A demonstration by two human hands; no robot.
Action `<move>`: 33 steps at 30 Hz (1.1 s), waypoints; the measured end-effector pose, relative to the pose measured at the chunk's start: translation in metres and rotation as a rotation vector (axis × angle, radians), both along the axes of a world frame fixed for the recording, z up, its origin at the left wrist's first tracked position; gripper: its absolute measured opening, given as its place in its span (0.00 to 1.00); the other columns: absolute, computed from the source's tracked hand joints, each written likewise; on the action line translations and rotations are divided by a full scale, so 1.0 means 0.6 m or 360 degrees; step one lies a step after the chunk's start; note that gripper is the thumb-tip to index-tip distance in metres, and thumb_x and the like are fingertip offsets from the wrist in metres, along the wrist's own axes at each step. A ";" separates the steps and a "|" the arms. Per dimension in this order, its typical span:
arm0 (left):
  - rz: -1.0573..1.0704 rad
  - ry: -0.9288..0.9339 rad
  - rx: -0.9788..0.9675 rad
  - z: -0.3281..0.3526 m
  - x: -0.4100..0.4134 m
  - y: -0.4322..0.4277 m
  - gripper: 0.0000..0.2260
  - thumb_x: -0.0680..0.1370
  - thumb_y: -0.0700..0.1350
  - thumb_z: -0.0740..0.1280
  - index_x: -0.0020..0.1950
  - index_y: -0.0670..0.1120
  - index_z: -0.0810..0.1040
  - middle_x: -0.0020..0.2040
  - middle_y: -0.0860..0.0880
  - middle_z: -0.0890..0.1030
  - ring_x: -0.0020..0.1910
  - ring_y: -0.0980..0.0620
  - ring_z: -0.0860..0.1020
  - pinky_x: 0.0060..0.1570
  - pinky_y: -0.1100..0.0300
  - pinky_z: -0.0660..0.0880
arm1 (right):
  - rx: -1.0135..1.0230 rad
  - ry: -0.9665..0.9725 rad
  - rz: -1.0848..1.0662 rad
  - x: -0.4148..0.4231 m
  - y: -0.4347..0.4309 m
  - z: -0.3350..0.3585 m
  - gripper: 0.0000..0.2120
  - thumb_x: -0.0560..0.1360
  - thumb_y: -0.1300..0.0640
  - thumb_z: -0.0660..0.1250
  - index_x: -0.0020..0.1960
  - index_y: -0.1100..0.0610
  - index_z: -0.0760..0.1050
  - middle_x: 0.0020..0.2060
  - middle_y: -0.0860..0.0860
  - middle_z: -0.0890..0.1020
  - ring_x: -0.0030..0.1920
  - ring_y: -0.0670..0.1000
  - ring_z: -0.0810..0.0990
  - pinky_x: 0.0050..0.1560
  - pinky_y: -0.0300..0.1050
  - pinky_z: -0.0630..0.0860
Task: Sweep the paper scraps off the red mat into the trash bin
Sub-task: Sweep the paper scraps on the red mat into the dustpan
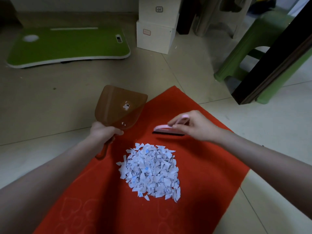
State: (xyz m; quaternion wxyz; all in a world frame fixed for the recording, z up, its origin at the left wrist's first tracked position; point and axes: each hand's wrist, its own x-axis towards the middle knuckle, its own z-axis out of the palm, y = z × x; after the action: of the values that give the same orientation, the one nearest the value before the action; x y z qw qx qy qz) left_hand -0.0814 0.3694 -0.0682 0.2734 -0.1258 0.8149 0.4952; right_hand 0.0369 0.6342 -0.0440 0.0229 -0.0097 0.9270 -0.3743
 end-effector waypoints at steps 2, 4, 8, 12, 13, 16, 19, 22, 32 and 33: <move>-0.0006 0.0001 -0.0007 0.003 0.003 0.003 0.13 0.66 0.32 0.75 0.33 0.41 0.72 0.18 0.48 0.70 0.14 0.54 0.66 0.17 0.65 0.65 | -0.0035 0.0076 -0.0054 -0.006 0.004 0.010 0.06 0.74 0.61 0.70 0.50 0.53 0.83 0.45 0.45 0.85 0.47 0.43 0.82 0.52 0.43 0.77; -0.0009 0.0013 -0.0006 0.007 0.007 0.007 0.13 0.66 0.32 0.75 0.34 0.41 0.72 0.21 0.46 0.71 0.16 0.53 0.67 0.18 0.63 0.65 | 0.0059 0.0119 -0.0072 -0.023 -0.005 0.000 0.06 0.74 0.60 0.69 0.49 0.53 0.83 0.45 0.46 0.85 0.47 0.44 0.82 0.51 0.45 0.77; -0.0002 0.0061 -0.0027 0.010 0.012 0.012 0.13 0.66 0.33 0.76 0.34 0.42 0.72 0.27 0.44 0.73 0.20 0.52 0.69 0.19 0.64 0.66 | 0.0256 0.0134 -0.0206 -0.065 -0.032 -0.051 0.06 0.75 0.51 0.68 0.49 0.51 0.82 0.46 0.47 0.85 0.49 0.50 0.83 0.49 0.50 0.77; 0.0010 0.0067 -0.0027 0.011 0.011 0.007 0.13 0.66 0.33 0.76 0.34 0.42 0.72 0.27 0.44 0.73 0.23 0.51 0.69 0.23 0.61 0.67 | 0.0211 -0.0055 -0.0028 -0.063 -0.067 -0.062 0.05 0.75 0.56 0.68 0.49 0.52 0.82 0.45 0.48 0.85 0.48 0.50 0.82 0.50 0.47 0.76; 0.0012 0.0071 -0.0028 0.010 0.010 0.004 0.13 0.66 0.33 0.76 0.34 0.42 0.72 0.28 0.45 0.73 0.23 0.51 0.69 0.23 0.61 0.67 | 0.0145 -0.0099 0.0080 -0.055 -0.073 -0.056 0.05 0.75 0.58 0.68 0.48 0.52 0.82 0.44 0.47 0.85 0.47 0.49 0.82 0.49 0.47 0.76; 0.0001 0.0073 -0.0025 0.010 0.010 0.003 0.12 0.66 0.33 0.76 0.35 0.42 0.72 0.28 0.44 0.73 0.21 0.52 0.69 0.21 0.63 0.68 | -0.0035 -0.0092 0.0191 -0.027 -0.055 -0.018 0.05 0.75 0.59 0.69 0.48 0.52 0.82 0.42 0.46 0.85 0.44 0.49 0.82 0.46 0.44 0.76; 0.0017 0.0075 -0.0010 0.006 0.008 0.003 0.13 0.66 0.32 0.75 0.34 0.42 0.72 0.28 0.44 0.73 0.15 0.56 0.68 0.18 0.66 0.66 | -0.0041 0.0069 0.0046 -0.032 -0.018 0.003 0.05 0.75 0.60 0.69 0.48 0.52 0.82 0.41 0.46 0.85 0.43 0.46 0.82 0.47 0.41 0.75; 0.0007 0.0058 -0.0019 0.004 0.011 0.008 0.12 0.66 0.32 0.75 0.35 0.41 0.72 0.28 0.44 0.73 0.14 0.56 0.68 0.20 0.64 0.67 | 0.0088 0.0168 -0.0089 -0.058 -0.010 -0.014 0.05 0.75 0.60 0.68 0.48 0.54 0.82 0.41 0.47 0.84 0.42 0.41 0.79 0.45 0.37 0.72; 0.0011 0.0061 -0.0003 0.007 0.011 0.012 0.13 0.67 0.32 0.75 0.33 0.41 0.71 0.28 0.44 0.72 0.22 0.51 0.68 0.26 0.59 0.67 | 0.0054 -0.0123 0.0268 -0.051 -0.100 -0.052 0.05 0.75 0.58 0.69 0.49 0.53 0.82 0.45 0.45 0.84 0.44 0.41 0.80 0.46 0.37 0.72; 0.0001 0.0055 -0.0012 0.006 0.011 0.011 0.13 0.67 0.32 0.75 0.33 0.41 0.71 0.27 0.44 0.72 0.21 0.51 0.68 0.24 0.59 0.67 | 0.0025 -0.0152 0.0331 -0.038 -0.096 -0.041 0.05 0.75 0.59 0.69 0.49 0.53 0.82 0.45 0.45 0.84 0.45 0.43 0.81 0.47 0.39 0.75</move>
State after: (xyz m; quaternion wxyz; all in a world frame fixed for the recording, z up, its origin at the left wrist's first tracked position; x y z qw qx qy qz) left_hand -0.0748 0.3761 -0.0648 0.2587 -0.1186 0.8213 0.4944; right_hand 0.0139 0.5766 -0.0685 0.1059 -0.0878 0.9217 -0.3628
